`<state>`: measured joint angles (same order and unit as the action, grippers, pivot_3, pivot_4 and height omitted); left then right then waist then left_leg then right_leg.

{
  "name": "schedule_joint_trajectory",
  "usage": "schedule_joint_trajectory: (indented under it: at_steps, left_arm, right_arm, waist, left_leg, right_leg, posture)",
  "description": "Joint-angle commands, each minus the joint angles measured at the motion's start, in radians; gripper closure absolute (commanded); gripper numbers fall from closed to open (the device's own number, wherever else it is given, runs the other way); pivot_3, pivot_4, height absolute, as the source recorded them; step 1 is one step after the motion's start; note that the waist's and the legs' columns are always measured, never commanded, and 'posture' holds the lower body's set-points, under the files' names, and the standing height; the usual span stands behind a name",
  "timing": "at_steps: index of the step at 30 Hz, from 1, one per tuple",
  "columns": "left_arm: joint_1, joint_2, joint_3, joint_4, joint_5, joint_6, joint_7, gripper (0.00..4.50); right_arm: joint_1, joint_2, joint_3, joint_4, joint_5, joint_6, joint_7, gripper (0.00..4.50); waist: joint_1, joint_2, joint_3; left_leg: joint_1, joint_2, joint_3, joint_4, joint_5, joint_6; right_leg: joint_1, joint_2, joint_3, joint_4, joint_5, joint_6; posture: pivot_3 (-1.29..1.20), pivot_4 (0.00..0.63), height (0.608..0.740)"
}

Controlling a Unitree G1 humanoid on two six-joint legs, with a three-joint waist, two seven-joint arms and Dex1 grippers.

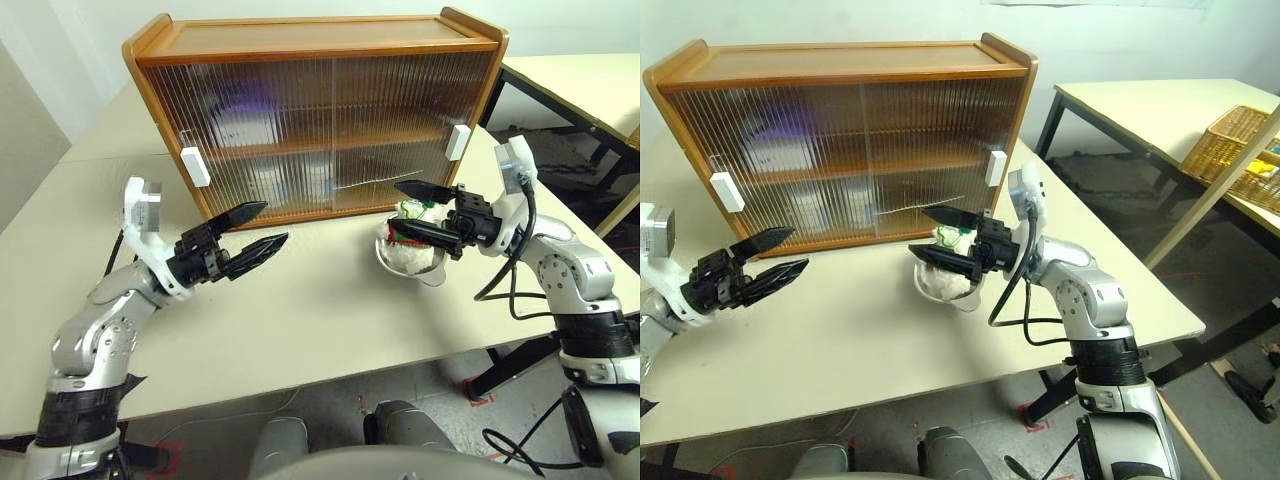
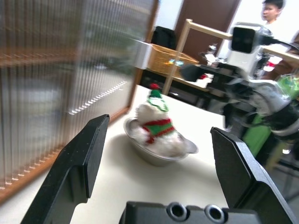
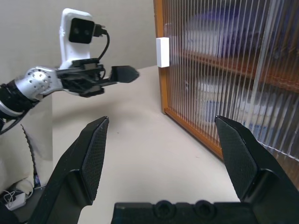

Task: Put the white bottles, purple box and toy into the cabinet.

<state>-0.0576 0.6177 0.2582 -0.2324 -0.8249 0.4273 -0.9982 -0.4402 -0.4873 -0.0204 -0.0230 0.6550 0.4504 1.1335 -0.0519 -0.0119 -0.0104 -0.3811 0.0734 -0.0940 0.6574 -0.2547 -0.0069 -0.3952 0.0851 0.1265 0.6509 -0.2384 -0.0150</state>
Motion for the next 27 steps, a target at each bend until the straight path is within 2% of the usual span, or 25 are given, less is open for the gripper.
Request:
schedule_joint_trajectory:
  at_steps: [1, 6, 7, 10, 12, 15, 23, 27]
  left_arm:
    - [0.001, 0.009, 0.011, -0.005, 0.000, 0.003, -0.011, 0.03]
    - [0.001, 0.012, 0.011, -0.007, 0.012, -0.002, -0.017, 0.03]
    - [0.002, 0.012, 0.011, -0.008, 0.014, -0.003, -0.018, 0.03]
    - [0.004, 0.016, 0.015, -0.006, 0.021, -0.010, -0.021, 0.03]
    - [0.005, 0.018, 0.018, -0.006, 0.024, -0.013, -0.021, 0.00]
    - [0.006, 0.021, 0.018, -0.006, 0.031, -0.019, -0.020, 0.00]
    - [0.012, 0.021, 0.012, 0.001, 0.076, -0.062, -0.018, 0.00]
    - [0.012, 0.019, 0.011, 0.008, 0.086, -0.076, -0.018, 0.00]
  right_arm:
    - [-0.014, -0.013, -0.027, 0.047, -0.041, -0.050, -0.018, 0.00]
    - [-0.053, -0.038, -0.088, 0.220, -0.134, -0.191, -0.085, 0.00]
    - [-0.058, -0.041, -0.094, 0.242, -0.143, -0.216, -0.088, 0.00]
    - [-0.080, -0.041, -0.126, 0.310, -0.152, -0.258, -0.109, 0.00]
    - [-0.095, -0.041, -0.138, 0.358, -0.172, -0.295, -0.133, 0.38]
    - [-0.129, -0.036, -0.152, 0.452, -0.215, -0.356, -0.189, 1.28]
    - [-0.243, -0.024, -0.181, 0.694, -0.286, -0.456, -0.317, 4.44]
    - [-0.294, -0.024, -0.172, 0.804, -0.327, -0.494, -0.356, 4.48]
  waist:
    - [0.000, 0.000, 0.000]
    - [0.000, 0.001, 0.001]
    - [0.000, 0.001, 0.001]
    - [0.000, 0.003, 0.001]
    - [0.000, 0.003, 0.001]
    - [-0.001, 0.004, 0.001]
    - [-0.001, 0.005, 0.001]
    - [0.000, 0.006, 0.001]
  left_leg:
    - [0.000, 0.000, 0.000, 0.000, 0.000, 0.000]
    - [0.000, 0.001, -0.002, 0.001, -0.001, -0.001]
    - [0.000, 0.001, -0.002, 0.001, -0.001, -0.001]
    - [0.001, 0.002, -0.004, 0.001, -0.002, -0.003]
    - [0.001, 0.002, -0.005, 0.001, -0.002, -0.004]
    - [0.001, 0.003, -0.006, 0.000, -0.002, -0.004]
    - [0.001, 0.003, -0.011, 0.000, -0.002, -0.004]
    - [0.001, 0.004, -0.014, -0.002, -0.002, -0.003]
  right_leg:
    - [0.000, 0.000, 0.000, 0.000, 0.000, 0.000]
    - [0.000, -0.001, 0.001, 0.000, 0.002, -0.003]
    - [0.000, -0.001, 0.002, 0.000, 0.006, -0.010]
    - [-0.001, -0.001, 0.002, 0.000, 0.007, -0.011]
    - [-0.001, -0.001, 0.002, 0.000, 0.006, -0.011]
    - [-0.001, -0.001, 0.002, 0.000, 0.006, -0.011]
    - [-0.001, -0.005, 0.005, 0.000, 0.007, -0.010]
    - [-0.002, -0.005, 0.005, 0.000, 0.007, -0.010]
  posture:
    - [-0.06, 0.000, 0.740]
    - [-0.06, 0.000, 0.740]
    - [-0.06, 0.000, 0.740]
    - [-0.06, 0.000, 0.740]
    - [-0.06, 0.000, 0.740]
    - [-0.06, 0.000, 0.740]
    - [-0.05, 0.000, 0.740]
    - [-0.05, 0.000, 0.740]
